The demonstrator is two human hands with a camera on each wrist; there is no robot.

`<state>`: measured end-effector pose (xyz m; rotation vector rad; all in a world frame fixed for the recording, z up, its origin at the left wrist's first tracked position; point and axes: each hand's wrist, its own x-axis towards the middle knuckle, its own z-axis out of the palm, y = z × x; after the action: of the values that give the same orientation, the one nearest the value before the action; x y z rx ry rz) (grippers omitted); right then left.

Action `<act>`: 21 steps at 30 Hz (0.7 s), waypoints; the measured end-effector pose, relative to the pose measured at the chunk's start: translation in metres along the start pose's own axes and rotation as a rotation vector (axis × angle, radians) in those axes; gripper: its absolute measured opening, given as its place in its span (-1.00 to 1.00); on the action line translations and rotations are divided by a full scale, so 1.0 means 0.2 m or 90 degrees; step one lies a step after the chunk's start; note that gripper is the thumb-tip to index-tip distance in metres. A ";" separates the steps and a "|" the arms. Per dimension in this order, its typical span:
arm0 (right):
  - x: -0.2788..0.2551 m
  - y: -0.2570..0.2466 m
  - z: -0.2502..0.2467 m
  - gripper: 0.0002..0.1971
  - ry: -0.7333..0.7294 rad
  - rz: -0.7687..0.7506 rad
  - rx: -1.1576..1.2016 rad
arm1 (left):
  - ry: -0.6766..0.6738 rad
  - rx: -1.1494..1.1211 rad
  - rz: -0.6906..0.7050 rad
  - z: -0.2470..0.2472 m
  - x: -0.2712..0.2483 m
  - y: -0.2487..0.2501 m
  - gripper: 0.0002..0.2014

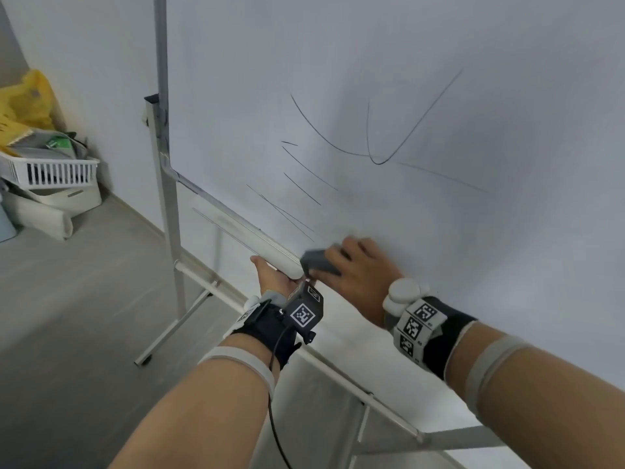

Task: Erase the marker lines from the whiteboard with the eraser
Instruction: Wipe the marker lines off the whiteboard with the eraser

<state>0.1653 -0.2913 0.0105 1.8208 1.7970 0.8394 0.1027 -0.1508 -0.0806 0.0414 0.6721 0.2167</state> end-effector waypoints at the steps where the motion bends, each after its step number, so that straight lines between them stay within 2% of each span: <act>1: -0.01 -0.01 0.01 -0.57 -0.038 -0.033 0.013 | 0.001 -0.008 -0.005 0.00 0.00 0.02 0.13; 3: 0.04 0.01 -0.01 -0.53 -0.042 -0.037 0.033 | 0.023 -0.004 -0.001 0.00 0.00 0.04 0.14; 4: 0.10 0.04 -0.06 -0.51 -0.015 -0.003 0.034 | 0.033 0.009 0.016 0.01 0.00 0.04 0.10; 8: 0.31 0.16 -0.21 -0.29 0.065 0.240 0.011 | 0.056 0.049 0.034 0.00 0.00 0.05 -0.19; 9: 0.31 0.15 -0.20 -0.29 0.069 0.244 0.010 | 0.046 0.043 0.028 0.00 0.00 0.06 -0.19; 11: 0.25 0.06 -0.12 -0.42 0.037 0.135 0.032 | 0.032 0.036 0.023 -0.01 0.00 0.07 -0.14; 13: 0.16 -0.03 -0.01 -0.62 -0.052 -0.008 0.048 | -0.002 0.030 0.013 -0.02 0.01 0.09 -0.02; 15: 0.16 -0.04 0.01 -0.67 -0.124 -0.047 0.059 | 0.004 0.033 0.003 -0.02 0.02 0.09 0.04; 16: 0.20 -0.02 -0.01 -0.65 -0.103 -0.037 0.059 | 0.014 0.033 0.012 -0.02 0.02 0.09 0.02; 18: 0.33 0.06 -0.10 -0.55 -0.006 0.040 0.058 | 0.035 -0.001 0.027 -0.01 0.00 0.09 -0.01; 20: 0.46 0.16 -0.20 -0.40 0.089 0.141 0.061 | 0.036 -0.017 0.031 -0.03 0.03 0.12 0.14; 21: 0.49 0.18 -0.22 -0.36 0.107 0.174 0.055 | 0.037 -0.012 0.033 -0.05 0.06 0.14 0.22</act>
<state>0.1587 -0.2007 0.0774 2.1428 1.7292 1.0581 0.1000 -0.1218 -0.0929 0.0339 0.7277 0.2753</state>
